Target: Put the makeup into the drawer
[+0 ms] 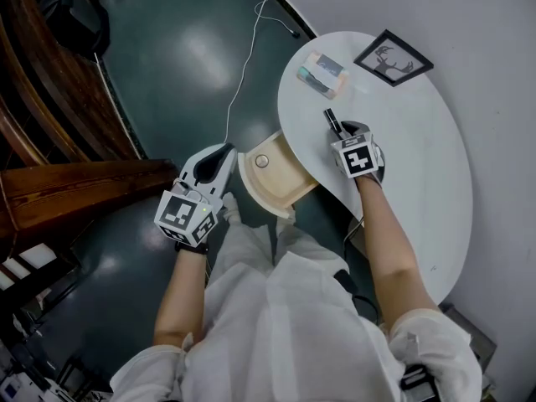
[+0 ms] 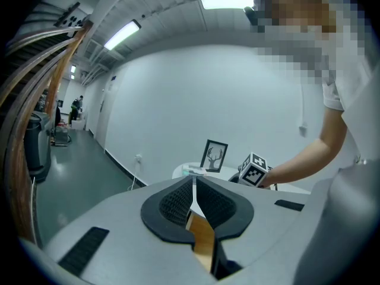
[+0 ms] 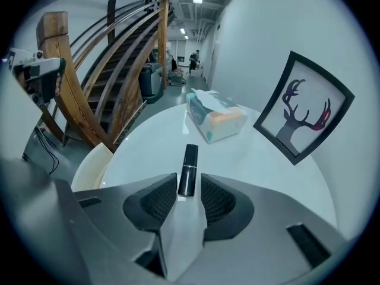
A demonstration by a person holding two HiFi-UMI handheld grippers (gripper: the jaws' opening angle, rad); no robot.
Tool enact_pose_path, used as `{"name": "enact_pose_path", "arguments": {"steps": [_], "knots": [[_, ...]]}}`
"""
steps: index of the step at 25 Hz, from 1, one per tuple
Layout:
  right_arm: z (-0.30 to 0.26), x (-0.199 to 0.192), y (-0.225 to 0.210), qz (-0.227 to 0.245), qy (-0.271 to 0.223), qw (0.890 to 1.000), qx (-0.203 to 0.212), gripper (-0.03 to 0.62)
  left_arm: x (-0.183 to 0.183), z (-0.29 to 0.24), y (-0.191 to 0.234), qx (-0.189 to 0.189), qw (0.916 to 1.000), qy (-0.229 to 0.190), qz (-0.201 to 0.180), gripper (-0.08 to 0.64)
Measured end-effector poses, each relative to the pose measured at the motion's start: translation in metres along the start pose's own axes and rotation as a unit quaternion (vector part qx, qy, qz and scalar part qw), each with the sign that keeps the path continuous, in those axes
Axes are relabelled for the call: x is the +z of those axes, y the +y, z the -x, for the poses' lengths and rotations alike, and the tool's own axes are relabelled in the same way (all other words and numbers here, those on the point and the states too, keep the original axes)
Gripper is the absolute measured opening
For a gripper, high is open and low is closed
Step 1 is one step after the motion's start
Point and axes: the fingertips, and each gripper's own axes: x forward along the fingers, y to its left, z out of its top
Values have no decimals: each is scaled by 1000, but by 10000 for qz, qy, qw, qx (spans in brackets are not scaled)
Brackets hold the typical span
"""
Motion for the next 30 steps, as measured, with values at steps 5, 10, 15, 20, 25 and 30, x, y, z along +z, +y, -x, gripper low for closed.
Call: {"name": "enact_pose_path", "arguments": {"steps": [5, 10, 15, 20, 25, 30], "knots": [[-7, -4, 0, 23, 179, 9998, 29, 117, 0, -2, 1, 16, 10000, -8, 19, 31], [-10, -4, -1, 71, 190, 9998, -5, 87, 1, -2, 2, 37, 10000, -31, 18, 31], [-10, -3, 1, 48, 212, 9998, 11, 87, 0, 0, 3, 82, 9999, -42, 48, 31], [-7, 2, 11, 35, 133, 9999, 87, 87, 0, 5, 6, 148, 9998, -74, 60, 31], [-1, 14, 36, 69, -34, 9996, 260, 87, -2, 14, 8, 222, 9997, -101, 93, 31], [-1, 23, 71, 216, -144, 9985, 476, 87, -8, 23, 10, 285, 9995, -99, 127, 31]]}}
